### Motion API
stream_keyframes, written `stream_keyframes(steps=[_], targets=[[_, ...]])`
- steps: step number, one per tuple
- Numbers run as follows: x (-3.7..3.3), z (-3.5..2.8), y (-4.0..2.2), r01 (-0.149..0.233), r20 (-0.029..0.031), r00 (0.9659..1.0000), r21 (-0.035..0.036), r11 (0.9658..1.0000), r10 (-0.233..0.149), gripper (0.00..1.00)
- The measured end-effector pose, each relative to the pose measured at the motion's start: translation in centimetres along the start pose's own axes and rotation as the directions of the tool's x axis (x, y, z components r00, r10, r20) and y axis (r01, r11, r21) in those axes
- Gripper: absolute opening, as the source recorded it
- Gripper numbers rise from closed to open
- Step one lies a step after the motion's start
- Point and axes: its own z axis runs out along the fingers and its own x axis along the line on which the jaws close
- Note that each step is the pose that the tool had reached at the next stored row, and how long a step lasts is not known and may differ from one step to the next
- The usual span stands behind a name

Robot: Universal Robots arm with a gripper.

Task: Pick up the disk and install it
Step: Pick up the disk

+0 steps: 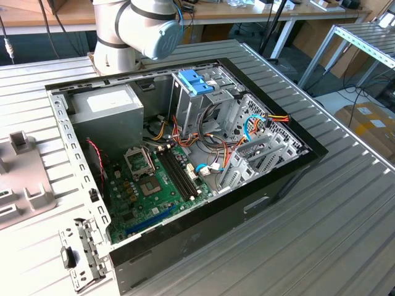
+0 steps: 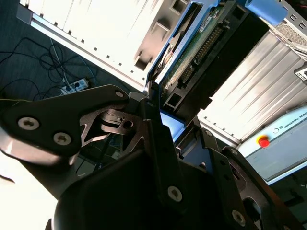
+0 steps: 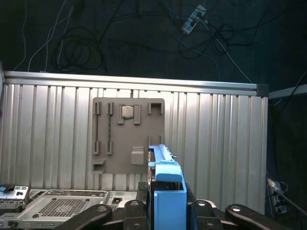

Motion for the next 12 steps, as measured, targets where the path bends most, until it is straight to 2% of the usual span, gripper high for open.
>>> stream_keyframes(steps=[12], targets=[[0.05, -0.03, -1.04, 0.0, 0.0, 1.0, 0.0001, 1.0, 0.0, 0.37]])
